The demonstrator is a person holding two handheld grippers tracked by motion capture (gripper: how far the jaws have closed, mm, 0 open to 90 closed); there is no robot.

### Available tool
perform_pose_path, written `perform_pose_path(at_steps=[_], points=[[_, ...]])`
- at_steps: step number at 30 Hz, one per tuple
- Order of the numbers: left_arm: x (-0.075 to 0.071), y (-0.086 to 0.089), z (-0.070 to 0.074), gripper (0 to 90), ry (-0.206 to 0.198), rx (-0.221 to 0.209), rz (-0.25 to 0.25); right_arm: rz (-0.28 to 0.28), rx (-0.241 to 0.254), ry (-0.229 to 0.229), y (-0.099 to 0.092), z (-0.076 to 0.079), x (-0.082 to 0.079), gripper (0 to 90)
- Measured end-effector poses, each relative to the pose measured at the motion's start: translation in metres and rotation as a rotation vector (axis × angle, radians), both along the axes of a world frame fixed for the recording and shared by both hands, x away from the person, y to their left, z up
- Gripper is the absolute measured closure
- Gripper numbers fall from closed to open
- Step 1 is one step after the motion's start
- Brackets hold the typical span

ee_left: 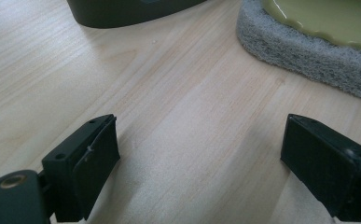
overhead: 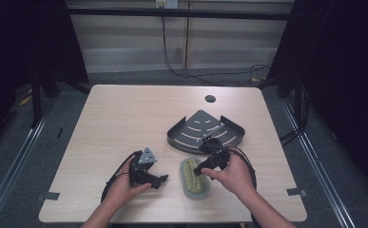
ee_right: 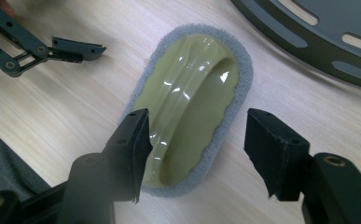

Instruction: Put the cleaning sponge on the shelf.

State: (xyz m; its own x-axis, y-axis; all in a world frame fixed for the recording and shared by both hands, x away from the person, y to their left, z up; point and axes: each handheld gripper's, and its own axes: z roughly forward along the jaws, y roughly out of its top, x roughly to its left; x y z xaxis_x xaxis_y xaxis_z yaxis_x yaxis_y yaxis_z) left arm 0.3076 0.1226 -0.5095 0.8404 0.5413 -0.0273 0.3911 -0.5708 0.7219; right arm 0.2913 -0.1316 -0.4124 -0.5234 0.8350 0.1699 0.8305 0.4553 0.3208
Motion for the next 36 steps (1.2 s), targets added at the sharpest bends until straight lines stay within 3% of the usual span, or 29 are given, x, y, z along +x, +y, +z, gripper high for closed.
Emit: perform_pose_path(at_steps=[15,19,28,36], points=[[0.0,0.0,0.0,10.7,-0.001,0.005,-0.004,-0.021,-0.022,0.045,0.016,-0.006,0.004,45.2],[0.0,0.0,0.0,10.7,-0.001,0.006,-0.005,-0.015,-0.058,0.053,0.021,-0.01,0.005,47.8],[0.0,0.0,0.0,10.7,-0.001,0.005,-0.004,-0.019,-0.086,0.052,0.019,-0.009,0.009,71.4],[0.0,0.0,0.0,10.7,-0.003,0.003,-0.003,-0.02,-0.086,0.04,0.007,0.007,0.01,72.4]])
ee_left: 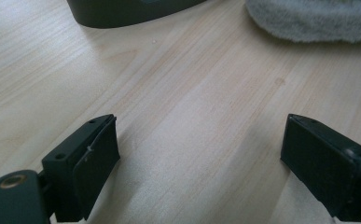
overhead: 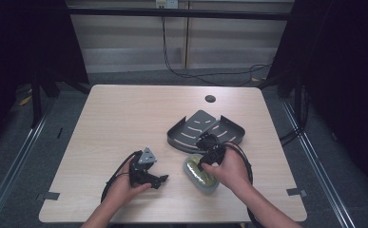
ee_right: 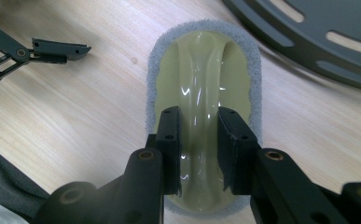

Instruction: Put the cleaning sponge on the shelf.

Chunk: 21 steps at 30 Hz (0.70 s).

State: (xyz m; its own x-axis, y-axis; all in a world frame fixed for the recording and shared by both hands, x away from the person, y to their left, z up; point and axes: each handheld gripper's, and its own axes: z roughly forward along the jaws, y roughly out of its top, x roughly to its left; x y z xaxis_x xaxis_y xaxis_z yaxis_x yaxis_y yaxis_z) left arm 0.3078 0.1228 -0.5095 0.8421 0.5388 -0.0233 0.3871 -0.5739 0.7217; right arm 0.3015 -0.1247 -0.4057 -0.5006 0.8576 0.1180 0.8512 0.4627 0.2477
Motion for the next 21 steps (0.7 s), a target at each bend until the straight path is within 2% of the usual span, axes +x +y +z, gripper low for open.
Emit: perform_pose_path(at_steps=[7,11,21], points=[[0.0,0.0,0.0,10.7,0.002,0.003,-0.001,0.034,-0.016,-0.01,-0.006,0.014,0.003,72.4],[0.0,0.0,0.0,10.6,0.003,0.003,0.0,0.072,-0.028,-0.026,-0.007,0.022,0.004,72.4],[0.0,0.0,0.0,10.7,0.004,0.003,-0.001,0.11,-0.035,-0.033,-0.011,0.042,0.012,72.4]])
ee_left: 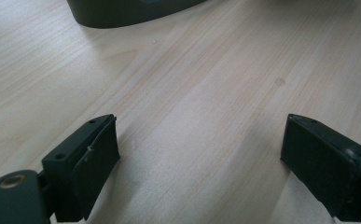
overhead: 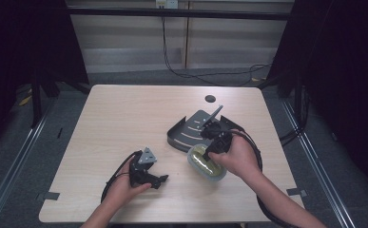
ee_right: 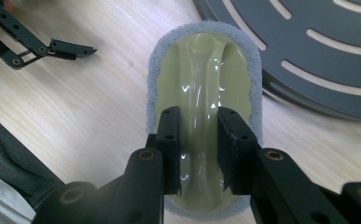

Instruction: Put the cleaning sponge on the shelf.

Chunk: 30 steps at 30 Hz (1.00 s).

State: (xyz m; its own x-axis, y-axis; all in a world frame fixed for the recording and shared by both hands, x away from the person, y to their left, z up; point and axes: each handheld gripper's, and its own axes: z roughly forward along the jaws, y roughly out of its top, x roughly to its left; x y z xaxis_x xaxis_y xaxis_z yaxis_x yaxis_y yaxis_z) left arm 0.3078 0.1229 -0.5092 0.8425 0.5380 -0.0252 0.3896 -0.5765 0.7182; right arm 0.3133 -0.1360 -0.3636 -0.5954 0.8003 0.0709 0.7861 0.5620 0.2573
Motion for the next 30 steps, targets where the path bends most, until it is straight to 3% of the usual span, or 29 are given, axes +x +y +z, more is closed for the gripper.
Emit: perform_pose_path(at_steps=[13,27,30], points=[[0.0,0.0,0.0,10.7,0.0,0.0,-0.001,-0.026,0.036,-0.007,-0.011,0.019,0.02,72.4],[0.0,0.0,0.0,10.7,0.0,-0.005,0.003,-0.058,0.02,-0.013,-0.025,0.02,0.049,72.3],[0.0,0.0,0.0,10.6,0.0,0.0,0.0,-0.068,0.027,-0.032,-0.03,0.022,0.055,72.2]])
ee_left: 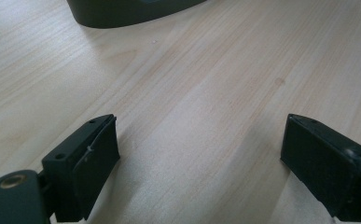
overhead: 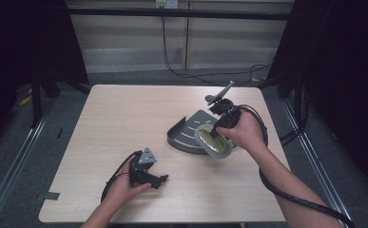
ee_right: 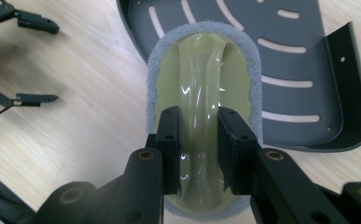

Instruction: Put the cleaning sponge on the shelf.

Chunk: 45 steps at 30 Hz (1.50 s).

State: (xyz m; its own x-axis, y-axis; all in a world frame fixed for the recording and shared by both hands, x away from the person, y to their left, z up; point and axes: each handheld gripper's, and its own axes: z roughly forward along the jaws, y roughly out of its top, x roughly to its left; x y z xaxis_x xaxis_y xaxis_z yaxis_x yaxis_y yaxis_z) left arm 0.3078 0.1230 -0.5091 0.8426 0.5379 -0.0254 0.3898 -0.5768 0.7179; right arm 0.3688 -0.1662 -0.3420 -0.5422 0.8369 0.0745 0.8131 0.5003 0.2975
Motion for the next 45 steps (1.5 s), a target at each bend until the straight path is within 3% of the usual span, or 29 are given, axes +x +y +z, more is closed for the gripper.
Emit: perform_pose_path(at_steps=[14,23,45], points=[[0.0,0.0,0.0,10.7,-0.001,-0.001,-0.001,-0.015,-0.004,-0.056,-0.016,-0.002,0.026,72.2],[0.0,0.0,0.0,10.6,0.003,-0.002,-0.004,-0.014,0.019,-0.078,-0.022,-0.01,0.044,72.2],[0.0,0.0,0.0,10.7,0.004,-0.006,0.0,-0.028,-0.017,-0.073,-0.035,-0.04,0.071,72.1]])
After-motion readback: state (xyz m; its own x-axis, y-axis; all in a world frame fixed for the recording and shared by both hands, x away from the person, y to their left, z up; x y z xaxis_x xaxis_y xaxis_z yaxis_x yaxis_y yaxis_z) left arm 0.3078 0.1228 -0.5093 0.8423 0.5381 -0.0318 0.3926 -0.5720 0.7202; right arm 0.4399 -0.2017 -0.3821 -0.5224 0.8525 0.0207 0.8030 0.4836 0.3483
